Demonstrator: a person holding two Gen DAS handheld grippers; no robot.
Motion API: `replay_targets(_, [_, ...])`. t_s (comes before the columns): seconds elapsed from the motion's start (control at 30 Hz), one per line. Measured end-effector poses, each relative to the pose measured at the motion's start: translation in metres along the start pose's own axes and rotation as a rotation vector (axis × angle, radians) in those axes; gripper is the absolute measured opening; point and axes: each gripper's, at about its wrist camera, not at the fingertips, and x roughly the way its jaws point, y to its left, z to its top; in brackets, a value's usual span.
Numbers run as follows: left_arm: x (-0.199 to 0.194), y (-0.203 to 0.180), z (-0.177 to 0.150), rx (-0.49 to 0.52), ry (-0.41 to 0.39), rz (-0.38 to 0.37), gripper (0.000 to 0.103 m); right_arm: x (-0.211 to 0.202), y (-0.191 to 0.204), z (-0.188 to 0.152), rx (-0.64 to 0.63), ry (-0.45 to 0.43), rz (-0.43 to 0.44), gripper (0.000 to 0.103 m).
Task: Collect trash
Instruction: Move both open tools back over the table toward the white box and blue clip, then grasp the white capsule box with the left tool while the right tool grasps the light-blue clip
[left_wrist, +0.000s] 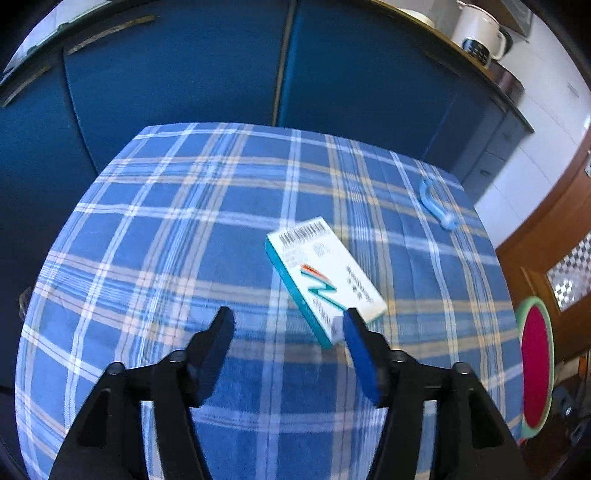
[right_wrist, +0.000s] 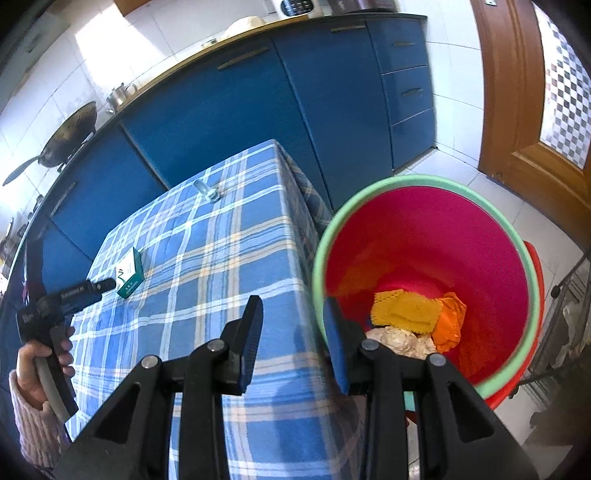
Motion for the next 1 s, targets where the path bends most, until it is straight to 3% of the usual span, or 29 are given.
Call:
replay_targets(0.3, [0.028, -0.026, 0.024, -0.006, 0.043, 0.050, 0.070, 0.016, 0.021, 0.005, -0.039, 0.025, 0.018, 0.036])
replay_targets(0.53, [0.049, -0.041, 0.024, 0.004, 0.084, 0.052, 0.071, 0.027, 0.033, 0.011, -0.063, 0.039, 0.027, 0.036])
replay_targets(0.7, [0.050, -0.046, 0.018, 0.051, 0.045, 0.036, 0.071, 0.038, 0.047, 0.021, -0.096, 0.047, 0.028, 0.036])
replay_targets(0.87, [0.046, -0.042, 0.015, 0.072, 0.010, -0.001, 0.060, 0.053, 0.065, 0.033, -0.139, 0.061, 0.022, 0.036])
replay_targets(1.0, [0.043, -0.035, 0.016, 0.095, -0.008, -0.023, 0.058, 0.072, 0.082, 0.044, -0.160, 0.083, 0.028, 0.036])
